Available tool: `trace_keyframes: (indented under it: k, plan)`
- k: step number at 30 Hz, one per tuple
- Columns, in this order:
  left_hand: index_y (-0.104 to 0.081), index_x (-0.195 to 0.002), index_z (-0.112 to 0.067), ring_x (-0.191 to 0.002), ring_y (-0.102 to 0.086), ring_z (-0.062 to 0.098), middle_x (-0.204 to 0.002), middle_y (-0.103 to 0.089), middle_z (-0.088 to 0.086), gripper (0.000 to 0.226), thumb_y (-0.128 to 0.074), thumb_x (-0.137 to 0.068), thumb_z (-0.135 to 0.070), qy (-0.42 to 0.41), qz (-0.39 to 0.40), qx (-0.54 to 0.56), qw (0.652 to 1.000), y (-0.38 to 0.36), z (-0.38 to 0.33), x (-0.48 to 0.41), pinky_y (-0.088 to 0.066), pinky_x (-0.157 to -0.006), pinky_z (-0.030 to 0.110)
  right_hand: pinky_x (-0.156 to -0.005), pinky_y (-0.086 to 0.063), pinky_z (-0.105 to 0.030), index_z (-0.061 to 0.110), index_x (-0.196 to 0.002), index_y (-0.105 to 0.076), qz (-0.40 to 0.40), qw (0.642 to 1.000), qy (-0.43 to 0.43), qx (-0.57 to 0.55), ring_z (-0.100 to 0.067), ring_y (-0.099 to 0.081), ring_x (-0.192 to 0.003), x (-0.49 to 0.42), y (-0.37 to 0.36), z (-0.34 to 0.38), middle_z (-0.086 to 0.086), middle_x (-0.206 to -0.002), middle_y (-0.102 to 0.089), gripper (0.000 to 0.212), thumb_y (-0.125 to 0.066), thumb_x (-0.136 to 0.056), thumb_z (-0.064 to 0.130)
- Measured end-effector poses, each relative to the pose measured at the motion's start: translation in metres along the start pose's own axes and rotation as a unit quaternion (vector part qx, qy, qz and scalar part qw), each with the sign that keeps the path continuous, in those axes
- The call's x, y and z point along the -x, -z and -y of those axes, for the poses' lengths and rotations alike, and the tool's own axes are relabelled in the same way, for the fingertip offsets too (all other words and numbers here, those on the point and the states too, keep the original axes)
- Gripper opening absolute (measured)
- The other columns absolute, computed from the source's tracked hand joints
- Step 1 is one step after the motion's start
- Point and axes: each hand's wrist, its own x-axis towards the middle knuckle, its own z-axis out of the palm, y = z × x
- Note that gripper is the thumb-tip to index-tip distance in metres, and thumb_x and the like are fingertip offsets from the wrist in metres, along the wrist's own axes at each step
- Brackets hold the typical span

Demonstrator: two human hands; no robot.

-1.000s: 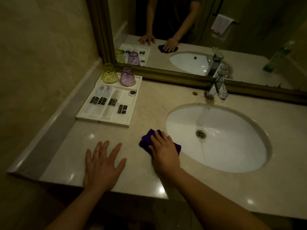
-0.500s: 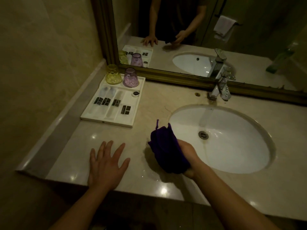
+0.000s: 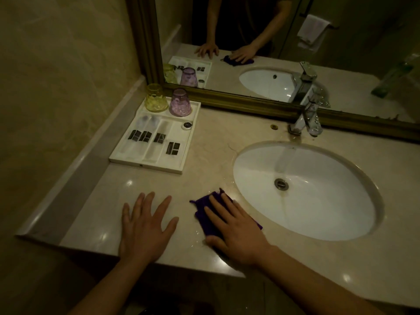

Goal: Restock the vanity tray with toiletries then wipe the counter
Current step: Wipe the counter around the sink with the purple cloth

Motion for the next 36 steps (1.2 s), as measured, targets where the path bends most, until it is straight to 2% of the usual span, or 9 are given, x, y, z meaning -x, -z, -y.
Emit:
trace_keyframes:
  k: [4,11,14,17,21,27,30,33,36]
  plan:
    - [-0.026,-0.148,-0.043,-0.146,-0.016,0.026,-0.156,-0.03,0.006,0.067,-0.019,-0.088,-0.07,0.003,-0.011,-0.002,1.0,-0.002,-0.001,0.0,-0.005,-0.117,0.054,-0.122,-0.014,-0.045,0.023,-0.157,-0.019,-0.049,0.998,-0.028,0.013,-0.023,0.001,-0.154,0.01,-0.009,-0.015,-0.004,-0.166,-0.006,0.067,-0.022,-0.102,0.061]
    - [-0.023,-0.148,-0.045,-0.147,-0.011,0.024,-0.158,-0.025,0.004,0.066,-0.017,-0.089,-0.072,0.006,-0.005,-0.002,1.0,-0.001,-0.001,0.002,-0.001,-0.118,0.052,-0.123,0.001,-0.039,0.012,-0.156,-0.018,-0.073,0.977,-0.187,-0.076,-0.033,-0.003,-0.152,-0.09,0.013,-0.027,-0.016,-0.164,-0.013,0.066,-0.023,-0.103,0.051]
    - [-0.022,-0.149,-0.044,-0.148,-0.006,0.022,-0.16,-0.02,0.002,0.065,-0.013,-0.089,-0.069,0.01,0.004,0.007,1.0,0.0,-0.001,0.002,0.006,-0.118,0.049,-0.123,0.009,-0.041,0.011,-0.156,-0.022,-0.054,0.991,-0.12,-0.011,-0.031,-0.002,-0.152,-0.102,0.02,-0.02,-0.016,-0.164,-0.017,0.068,-0.019,-0.103,0.053]
    - [-0.042,-0.143,-0.032,-0.146,-0.018,0.022,-0.155,-0.033,0.006,0.062,-0.016,-0.092,-0.056,0.015,-0.024,0.069,0.997,0.005,-0.003,0.004,-0.002,-0.119,0.05,-0.118,0.019,-0.035,0.013,-0.154,-0.03,-0.059,0.998,-0.018,-0.007,-0.031,-0.005,-0.152,-0.071,0.02,0.016,-0.015,-0.162,-0.022,0.064,-0.028,-0.103,0.052]
    - [-0.056,-0.133,-0.019,-0.14,-0.033,0.025,-0.146,-0.046,0.011,0.058,-0.02,-0.092,-0.042,0.009,-0.06,0.112,0.992,0.011,-0.001,0.006,-0.013,-0.117,0.05,-0.123,-0.004,-0.047,0.012,-0.151,-0.036,-0.024,0.996,0.082,0.001,-0.032,-0.011,-0.152,0.002,-0.001,0.061,-0.013,-0.162,-0.024,0.061,-0.032,-0.103,0.049]
    - [-0.061,-0.125,-0.015,-0.138,-0.035,0.029,-0.142,-0.049,0.013,0.058,-0.024,-0.091,-0.044,0.012,-0.065,0.103,0.992,0.013,-0.006,0.008,-0.012,-0.118,0.05,-0.121,-0.024,-0.046,0.011,-0.149,-0.042,-0.064,0.995,-0.064,-0.036,-0.029,-0.013,-0.152,0.041,0.004,0.015,-0.009,-0.161,-0.023,0.056,-0.038,-0.103,0.043]
    - [-0.06,-0.125,-0.016,-0.138,-0.035,0.028,-0.142,-0.049,0.013,0.057,-0.025,-0.091,-0.045,0.019,-0.059,0.092,0.994,0.012,-0.006,0.007,-0.011,-0.118,0.05,-0.124,-0.013,-0.04,0.018,-0.155,-0.027,-0.101,0.978,-0.17,-0.069,-0.022,0.003,-0.153,0.011,0.002,0.014,-0.004,-0.166,-0.012,0.059,-0.024,-0.104,0.046]
    - [-0.06,-0.125,-0.017,-0.138,-0.035,0.029,-0.141,-0.049,0.013,0.057,-0.025,-0.091,-0.045,0.015,-0.053,0.087,0.995,0.012,-0.006,0.008,-0.012,-0.118,0.051,-0.123,-0.006,-0.04,0.009,-0.15,-0.036,-0.149,0.965,-0.207,-0.065,-0.03,-0.011,-0.151,-0.044,0.01,0.025,-0.014,-0.161,-0.028,0.056,-0.032,-0.103,0.04]
    - [-0.06,-0.126,-0.017,-0.138,-0.034,0.028,-0.143,-0.048,0.013,0.056,-0.025,-0.091,-0.044,0.017,-0.047,0.087,0.995,0.013,-0.006,0.008,-0.011,-0.118,0.05,-0.123,0.002,-0.041,0.009,-0.151,-0.033,-0.123,0.972,-0.19,-0.064,-0.032,-0.007,-0.151,-0.078,0.015,0.041,-0.016,-0.162,-0.022,0.059,-0.032,-0.103,0.043]
